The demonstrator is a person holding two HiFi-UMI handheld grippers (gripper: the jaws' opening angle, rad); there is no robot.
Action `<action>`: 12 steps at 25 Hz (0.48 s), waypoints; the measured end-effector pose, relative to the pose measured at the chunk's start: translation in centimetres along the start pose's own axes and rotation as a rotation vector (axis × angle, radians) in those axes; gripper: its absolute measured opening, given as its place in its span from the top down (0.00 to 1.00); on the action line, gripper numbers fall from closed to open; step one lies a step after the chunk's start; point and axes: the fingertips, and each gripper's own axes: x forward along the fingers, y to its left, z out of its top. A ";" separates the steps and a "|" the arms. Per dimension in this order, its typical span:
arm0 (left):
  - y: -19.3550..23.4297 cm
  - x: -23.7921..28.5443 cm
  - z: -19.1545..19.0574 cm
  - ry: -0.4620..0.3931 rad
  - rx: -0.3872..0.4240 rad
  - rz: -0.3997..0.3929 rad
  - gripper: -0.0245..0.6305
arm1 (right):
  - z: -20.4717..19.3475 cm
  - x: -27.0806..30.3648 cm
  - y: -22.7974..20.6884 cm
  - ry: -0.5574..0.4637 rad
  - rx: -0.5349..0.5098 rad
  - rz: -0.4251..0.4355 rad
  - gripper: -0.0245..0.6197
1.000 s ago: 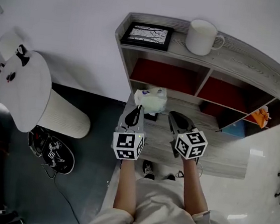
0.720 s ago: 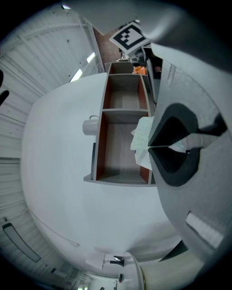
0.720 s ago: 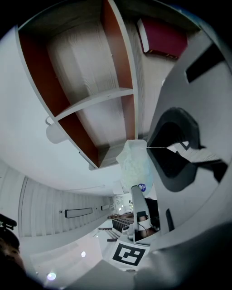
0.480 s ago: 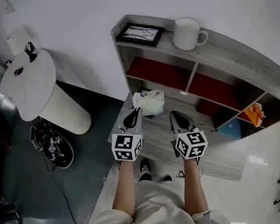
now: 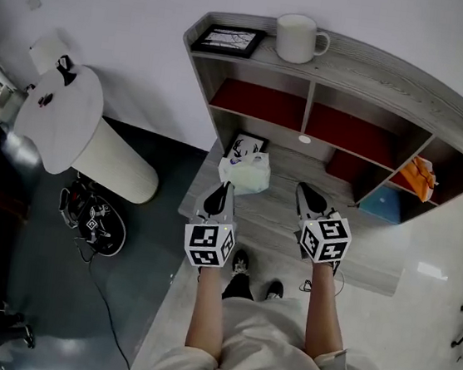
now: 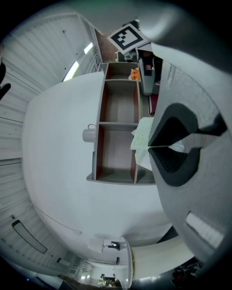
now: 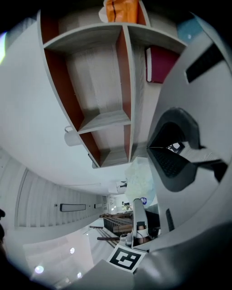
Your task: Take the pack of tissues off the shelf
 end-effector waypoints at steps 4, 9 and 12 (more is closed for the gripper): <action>-1.5 -1.7 -1.4 0.015 -0.003 0.028 0.94 | -1.2 -2.0 -0.3 0.003 0.010 0.016 0.94; -3.2 -3.3 -2.0 0.016 -0.008 0.035 0.94 | -2.4 -3.4 -0.1 0.013 0.019 0.045 0.94; -3.6 -4.1 -1.9 0.006 -0.011 0.046 0.94 | -2.7 -3.9 -0.2 0.011 0.027 0.053 0.94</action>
